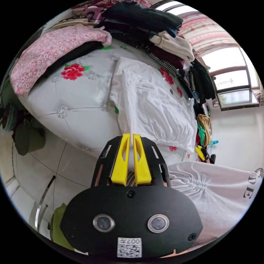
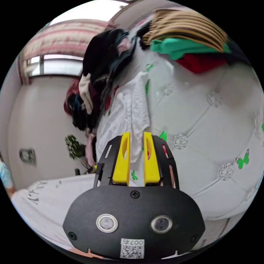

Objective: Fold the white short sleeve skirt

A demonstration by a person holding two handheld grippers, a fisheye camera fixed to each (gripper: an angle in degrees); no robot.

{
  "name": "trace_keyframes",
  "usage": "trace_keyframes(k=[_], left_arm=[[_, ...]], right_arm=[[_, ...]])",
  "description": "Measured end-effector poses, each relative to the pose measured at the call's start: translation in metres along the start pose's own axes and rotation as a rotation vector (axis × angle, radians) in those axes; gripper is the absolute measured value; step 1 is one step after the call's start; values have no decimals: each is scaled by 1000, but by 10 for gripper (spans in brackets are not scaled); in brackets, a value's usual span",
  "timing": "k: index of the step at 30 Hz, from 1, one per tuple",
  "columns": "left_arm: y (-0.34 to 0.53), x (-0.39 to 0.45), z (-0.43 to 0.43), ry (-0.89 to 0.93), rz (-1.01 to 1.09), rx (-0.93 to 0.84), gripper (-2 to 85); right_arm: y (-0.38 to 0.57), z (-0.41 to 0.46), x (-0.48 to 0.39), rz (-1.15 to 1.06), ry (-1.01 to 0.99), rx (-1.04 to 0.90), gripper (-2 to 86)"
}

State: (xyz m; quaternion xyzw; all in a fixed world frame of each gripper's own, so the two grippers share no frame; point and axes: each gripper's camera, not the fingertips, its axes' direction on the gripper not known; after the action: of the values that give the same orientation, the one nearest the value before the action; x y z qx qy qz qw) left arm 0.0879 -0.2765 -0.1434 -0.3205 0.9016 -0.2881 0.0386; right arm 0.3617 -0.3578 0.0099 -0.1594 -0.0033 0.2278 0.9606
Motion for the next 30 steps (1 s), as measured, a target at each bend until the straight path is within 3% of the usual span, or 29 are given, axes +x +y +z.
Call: trace_keyframes(k=[5, 10, 12, 17, 20, 22, 25, 30], left_arm=[[-2, 32, -4, -6, 90, 19, -9], [1, 58, 30, 119, 94, -37, -10], [5, 66, 39, 130, 112, -60, -10], [12, 80, 48, 119, 172, -103, -10], [8, 79, 54, 127, 162, -121, -10], [4, 84, 56, 138, 166, -118, -10], [4, 98, 51, 128, 216, -94, -10], [10, 106, 54, 88, 271, -98, -8]], right_arm=[[1, 12, 68, 346, -269, 163, 30], [5, 40, 85, 489, -515, 221, 9], [0, 28, 65, 367, -442, 240, 4], [1, 3, -59, -453, 30, 62, 9], [13, 29, -78, -588, 143, -103, 10], [13, 40, -67, -507, 174, -140, 9], [11, 28, -13, -96, 199, -48, 7], [32, 21, 82, 290, -303, 46, 19]])
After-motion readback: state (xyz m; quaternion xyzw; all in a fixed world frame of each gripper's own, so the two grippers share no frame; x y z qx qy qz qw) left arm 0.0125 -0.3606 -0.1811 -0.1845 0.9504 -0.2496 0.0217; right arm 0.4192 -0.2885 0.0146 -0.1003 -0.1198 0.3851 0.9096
